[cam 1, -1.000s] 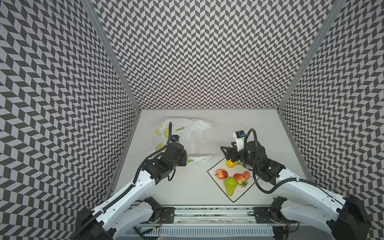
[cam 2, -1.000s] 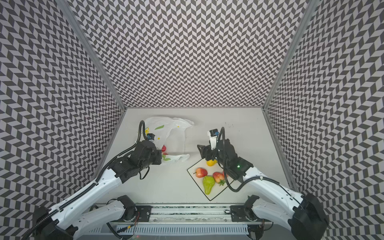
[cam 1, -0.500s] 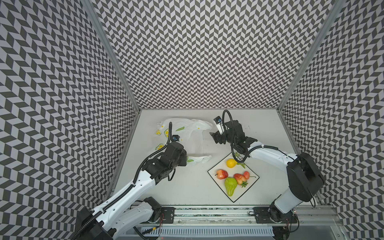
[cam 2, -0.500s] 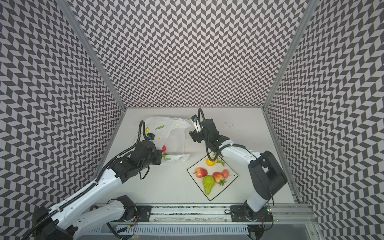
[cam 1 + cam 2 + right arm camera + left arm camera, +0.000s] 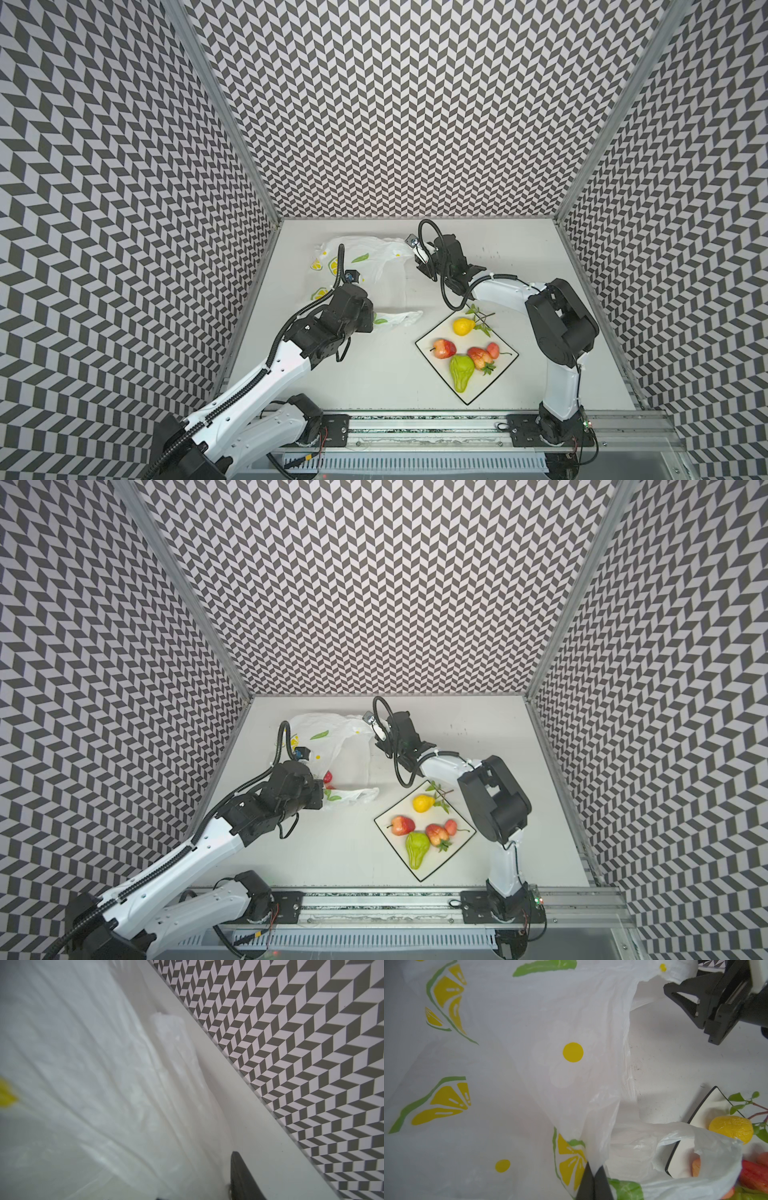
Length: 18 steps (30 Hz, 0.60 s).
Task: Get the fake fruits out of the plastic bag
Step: 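Move the right gripper back into the bag held open by the left gripper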
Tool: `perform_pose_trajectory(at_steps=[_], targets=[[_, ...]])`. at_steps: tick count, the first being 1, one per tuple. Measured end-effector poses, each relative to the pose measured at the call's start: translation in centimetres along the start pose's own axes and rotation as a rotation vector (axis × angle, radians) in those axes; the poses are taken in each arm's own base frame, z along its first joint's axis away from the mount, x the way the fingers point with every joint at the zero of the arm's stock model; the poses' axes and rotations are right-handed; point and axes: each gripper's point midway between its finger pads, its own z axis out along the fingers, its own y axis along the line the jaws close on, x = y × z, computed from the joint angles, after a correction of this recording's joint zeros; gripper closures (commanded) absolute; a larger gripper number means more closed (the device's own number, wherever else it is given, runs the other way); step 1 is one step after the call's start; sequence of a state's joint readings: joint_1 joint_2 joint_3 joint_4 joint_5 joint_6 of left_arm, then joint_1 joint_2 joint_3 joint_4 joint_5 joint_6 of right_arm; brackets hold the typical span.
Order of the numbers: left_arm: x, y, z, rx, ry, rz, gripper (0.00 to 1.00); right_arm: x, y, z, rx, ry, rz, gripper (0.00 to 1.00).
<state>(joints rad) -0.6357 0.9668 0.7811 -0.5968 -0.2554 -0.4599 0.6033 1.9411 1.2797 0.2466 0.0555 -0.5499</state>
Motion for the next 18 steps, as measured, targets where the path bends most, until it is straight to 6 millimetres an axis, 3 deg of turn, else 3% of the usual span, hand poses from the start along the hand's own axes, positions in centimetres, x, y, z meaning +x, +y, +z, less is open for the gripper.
perform_pose_trajectory(at_steps=[4,7,12,18], targets=[[-0.9,1.1,0.6,-0.037,-0.022,0.023,1.0,0.3,-0.1,-0.3,0.007,-0.008,0.02,1.0],[-1.7,2.9,1.8,-0.092,-0.029,0.035,1.0,0.5,-0.3,-1.1,0.016,-0.005,0.041,1.0],[-3.2,5.3,3.7,-0.156,-0.044,0.068,1.0,-0.6,-2.4,-3.9,0.083,-0.029,0.077,1.0],[-5.3,4.8,5.4,-0.143,-0.071,0.145,1.0,-1.9,-4.8,-8.0,0.165,-0.066,0.122,1.0]])
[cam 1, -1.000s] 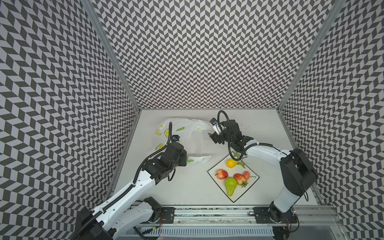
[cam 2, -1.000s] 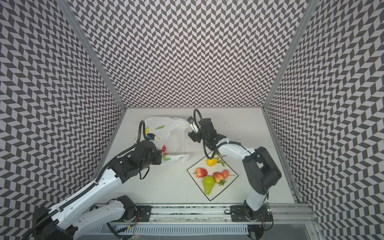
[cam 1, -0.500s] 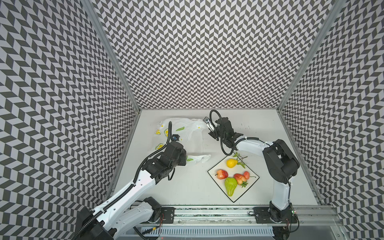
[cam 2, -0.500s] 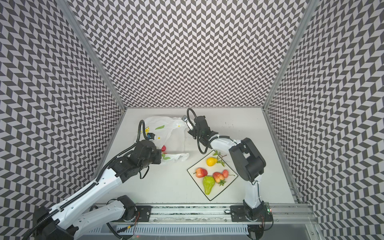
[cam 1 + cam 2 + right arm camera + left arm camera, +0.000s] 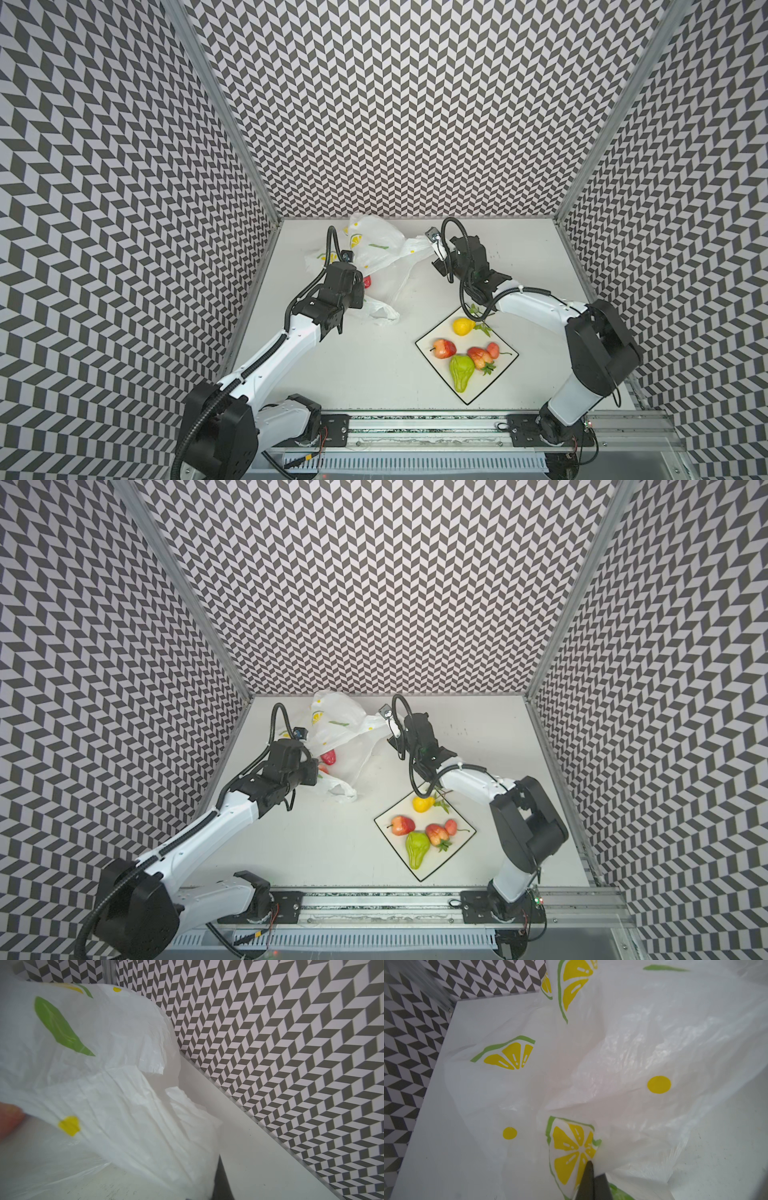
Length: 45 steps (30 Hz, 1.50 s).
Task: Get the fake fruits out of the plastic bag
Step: 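Move the right gripper back into the bag held open by the left gripper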
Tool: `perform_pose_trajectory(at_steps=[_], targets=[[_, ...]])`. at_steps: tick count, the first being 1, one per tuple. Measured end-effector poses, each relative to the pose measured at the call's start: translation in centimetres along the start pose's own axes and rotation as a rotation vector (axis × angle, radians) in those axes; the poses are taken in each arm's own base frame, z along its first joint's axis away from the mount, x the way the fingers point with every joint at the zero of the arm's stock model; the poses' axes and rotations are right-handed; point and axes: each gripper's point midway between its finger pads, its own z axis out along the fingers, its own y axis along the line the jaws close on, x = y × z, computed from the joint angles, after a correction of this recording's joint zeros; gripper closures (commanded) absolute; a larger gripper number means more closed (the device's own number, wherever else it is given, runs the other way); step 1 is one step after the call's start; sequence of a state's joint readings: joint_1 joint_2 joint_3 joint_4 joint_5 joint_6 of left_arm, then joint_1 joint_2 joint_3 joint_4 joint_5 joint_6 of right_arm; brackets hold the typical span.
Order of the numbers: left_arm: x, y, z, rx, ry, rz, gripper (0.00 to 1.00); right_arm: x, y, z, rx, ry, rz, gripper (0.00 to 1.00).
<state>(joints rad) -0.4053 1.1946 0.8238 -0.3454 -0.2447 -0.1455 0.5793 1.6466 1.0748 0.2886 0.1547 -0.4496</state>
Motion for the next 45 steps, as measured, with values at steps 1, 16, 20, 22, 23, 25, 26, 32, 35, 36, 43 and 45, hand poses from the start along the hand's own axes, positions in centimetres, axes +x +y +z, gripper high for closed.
perform_pose_trajectory(at_steps=[1,16,20,22,23,25,26,32,35,36,43,45], targets=[[-0.2,-0.2,0.1,0.007,-0.007,0.011,1.0,0.0,-0.3,-0.6,0.008,0.0,0.009,1.0],[-1.0,-2.1,-2.0,0.127,-0.054,0.081,1.0,4.5,1.7,-3.6,-0.086,0.187,0.181,0.42],[-0.1,-2.8,-2.0,0.161,-0.031,0.089,1.0,1.5,2.1,-5.8,-0.18,0.136,0.289,0.37],[0.1,-2.9,-2.0,0.171,-0.022,0.091,1.0,-0.6,2.2,-7.8,-0.234,0.083,0.339,0.37],[0.2,-3.0,-1.9,0.173,-0.021,0.092,1.0,-1.6,2.2,-8.9,-0.261,0.053,0.366,0.38],[0.2,-3.0,-1.9,0.178,-0.019,0.095,1.0,-2.7,2.5,-10.8,-0.308,0.014,0.42,0.41],[0.3,-3.1,-1.9,0.179,-0.017,0.096,1.0,-3.0,2.8,-11.6,-0.333,0.005,0.454,0.45],[0.3,-3.1,-1.8,0.18,-0.015,0.1,1.0,-1.5,8.5,-14.4,-0.496,0.076,0.597,0.64],[0.3,-3.1,-1.8,0.182,-0.015,0.1,1.0,-0.5,12.3,-14.6,-0.575,0.142,0.623,0.7],[0.3,-3.1,-1.8,0.182,-0.015,0.101,1.0,-0.4,13.5,-14.3,-0.597,0.158,0.636,0.71],[0.3,-3.1,-1.8,0.183,-0.015,0.103,1.0,2.1,18.5,-8.2,-0.607,0.293,0.699,0.73],[0.4,-3.1,-1.8,0.182,-0.014,0.105,1.0,2.7,19.4,-6.3,-0.592,0.306,0.717,0.69]])
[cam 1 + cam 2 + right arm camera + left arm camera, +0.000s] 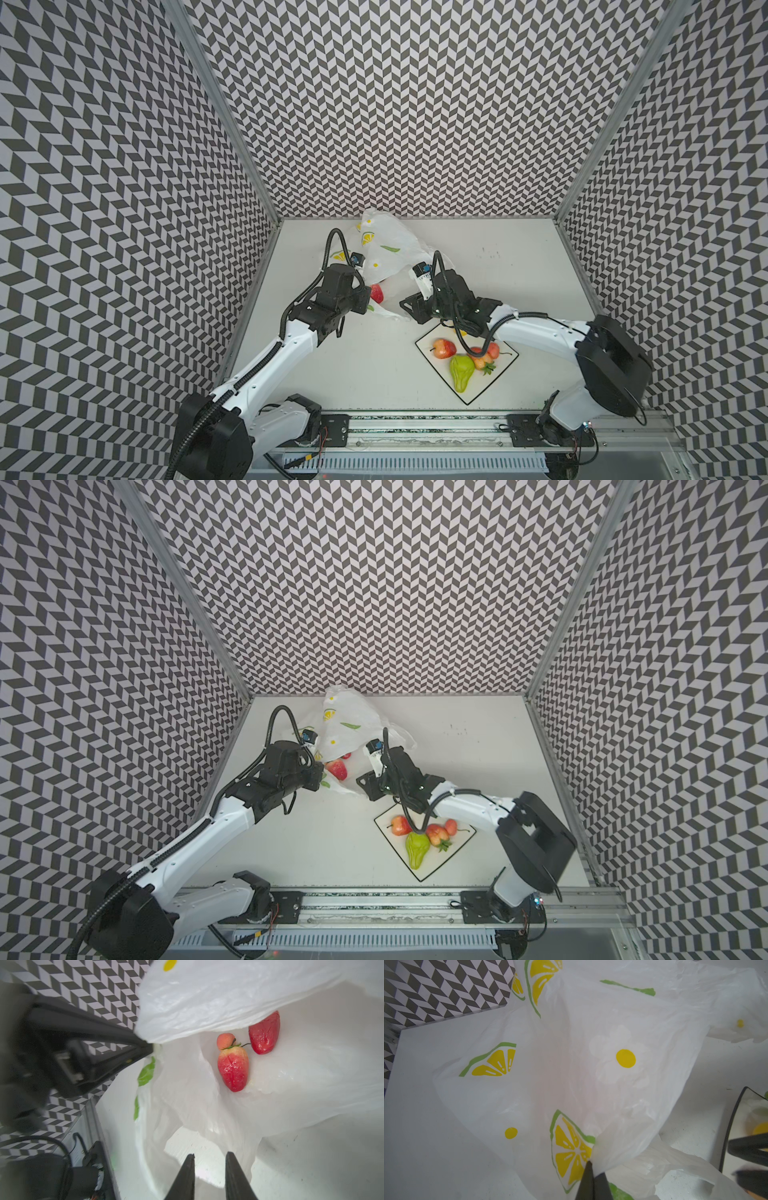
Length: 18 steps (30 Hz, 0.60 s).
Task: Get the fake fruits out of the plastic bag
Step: 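Move the right gripper back into the bag held open by the left gripper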
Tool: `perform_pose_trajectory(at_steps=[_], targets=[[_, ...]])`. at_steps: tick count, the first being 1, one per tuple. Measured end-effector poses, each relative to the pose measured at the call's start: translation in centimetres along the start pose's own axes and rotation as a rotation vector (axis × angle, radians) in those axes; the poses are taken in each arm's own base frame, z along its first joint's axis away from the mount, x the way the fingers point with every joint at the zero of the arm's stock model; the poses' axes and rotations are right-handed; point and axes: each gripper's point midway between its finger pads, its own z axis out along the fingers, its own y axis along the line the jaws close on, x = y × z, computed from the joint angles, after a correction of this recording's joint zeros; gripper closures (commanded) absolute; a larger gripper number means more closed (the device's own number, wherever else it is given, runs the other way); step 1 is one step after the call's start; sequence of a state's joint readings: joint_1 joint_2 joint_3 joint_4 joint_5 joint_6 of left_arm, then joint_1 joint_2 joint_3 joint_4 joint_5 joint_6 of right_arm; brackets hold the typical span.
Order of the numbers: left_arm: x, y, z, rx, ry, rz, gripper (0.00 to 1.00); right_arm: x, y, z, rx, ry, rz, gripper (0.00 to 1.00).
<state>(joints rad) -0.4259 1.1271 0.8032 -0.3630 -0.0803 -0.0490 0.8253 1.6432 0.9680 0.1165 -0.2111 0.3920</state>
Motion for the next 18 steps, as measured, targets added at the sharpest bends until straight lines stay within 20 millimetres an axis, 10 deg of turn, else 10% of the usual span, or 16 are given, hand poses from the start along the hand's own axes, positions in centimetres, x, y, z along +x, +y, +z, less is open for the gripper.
perform_pose_trajectory(at_steps=[18], targets=[[0.5,-0.5,0.6,0.012,0.023,0.021,1.0,-3.0,-2.5,10.8,0.077,-0.069,-0.025,0.34]])
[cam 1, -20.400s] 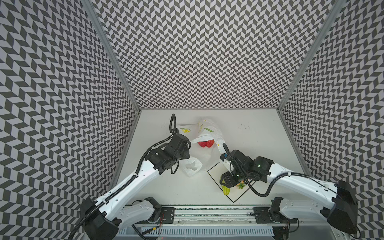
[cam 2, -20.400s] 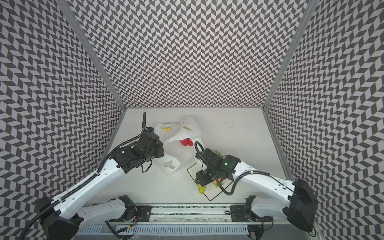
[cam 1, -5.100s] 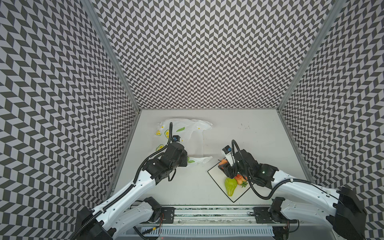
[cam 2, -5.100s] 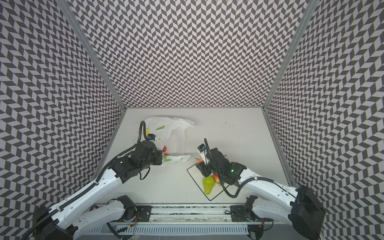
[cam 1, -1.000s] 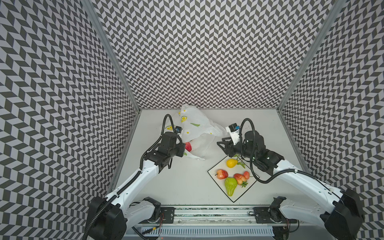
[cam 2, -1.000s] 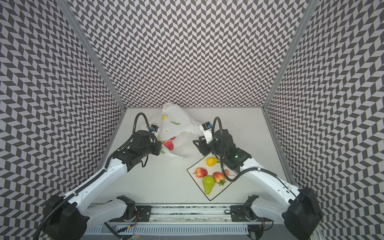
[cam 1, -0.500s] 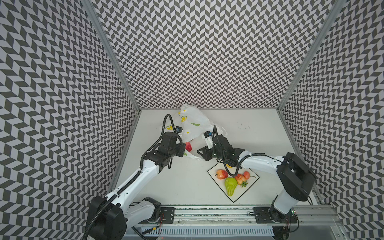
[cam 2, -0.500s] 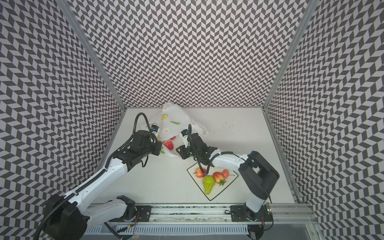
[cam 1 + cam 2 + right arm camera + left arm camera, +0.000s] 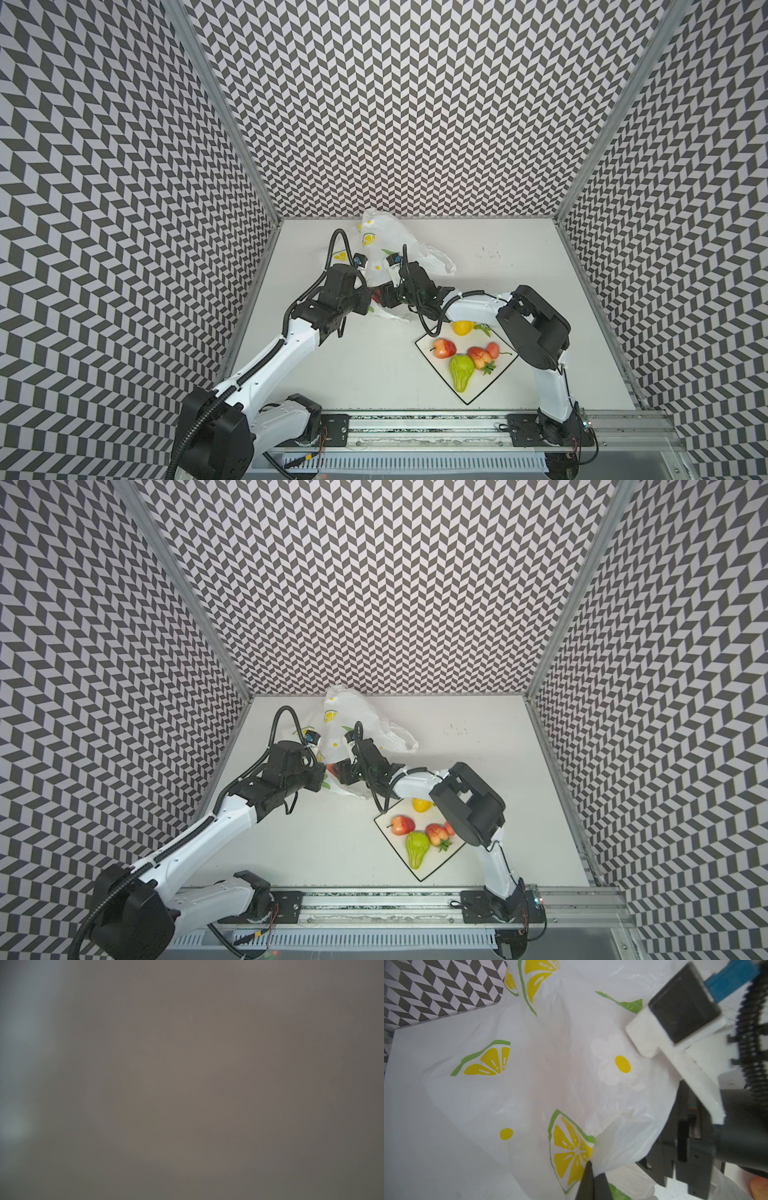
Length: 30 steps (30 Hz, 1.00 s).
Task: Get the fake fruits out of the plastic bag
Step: 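Move the right gripper back into the bag held open by the left gripper, then grasp the yellow peach with green leaves with the right gripper and lift it out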
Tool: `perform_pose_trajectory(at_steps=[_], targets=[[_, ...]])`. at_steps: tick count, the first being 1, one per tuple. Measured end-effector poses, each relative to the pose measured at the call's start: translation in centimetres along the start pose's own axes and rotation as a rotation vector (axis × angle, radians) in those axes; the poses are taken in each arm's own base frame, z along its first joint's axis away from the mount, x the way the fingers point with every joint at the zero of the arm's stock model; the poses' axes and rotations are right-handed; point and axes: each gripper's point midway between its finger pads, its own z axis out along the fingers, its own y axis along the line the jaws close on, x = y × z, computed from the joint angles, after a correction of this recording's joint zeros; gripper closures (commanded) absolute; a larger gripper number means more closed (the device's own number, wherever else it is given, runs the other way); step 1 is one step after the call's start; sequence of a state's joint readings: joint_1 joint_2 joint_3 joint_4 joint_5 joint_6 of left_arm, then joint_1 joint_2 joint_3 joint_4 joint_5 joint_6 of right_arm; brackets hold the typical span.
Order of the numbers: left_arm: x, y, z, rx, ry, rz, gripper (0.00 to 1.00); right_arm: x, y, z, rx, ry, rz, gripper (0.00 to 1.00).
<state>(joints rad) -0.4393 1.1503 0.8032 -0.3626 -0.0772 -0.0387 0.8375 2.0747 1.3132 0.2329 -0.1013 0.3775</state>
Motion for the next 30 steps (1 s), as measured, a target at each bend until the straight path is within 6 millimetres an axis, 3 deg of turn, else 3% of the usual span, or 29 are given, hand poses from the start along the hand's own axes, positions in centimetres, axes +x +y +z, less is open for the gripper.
perform_pose_trajectory(at_steps=[11,18,21,28,30], targets=[[0.3,-0.8,0.3,0.019,0.014,0.031,1.0,0.5,-1.3,5.0,0.079,0.03,-0.059,0.22],[0.0,-1.2,0.4,0.026,0.012,0.042,1.0,1.1,-1.9,7.6,0.132,0.074,-0.097,0.23],[-0.1,-1.2,0.4,0.026,0.009,0.042,1.0,1.2,-2.1,7.7,0.15,0.084,-0.109,0.3],[-0.1,-1.0,0.4,0.014,0.008,0.043,1.0,1.3,-2.6,7.6,0.178,0.095,-0.121,0.61],[-0.2,-1.0,0.3,0.01,0.008,0.043,1.0,1.3,-2.7,7.4,0.185,0.099,-0.122,0.65]])
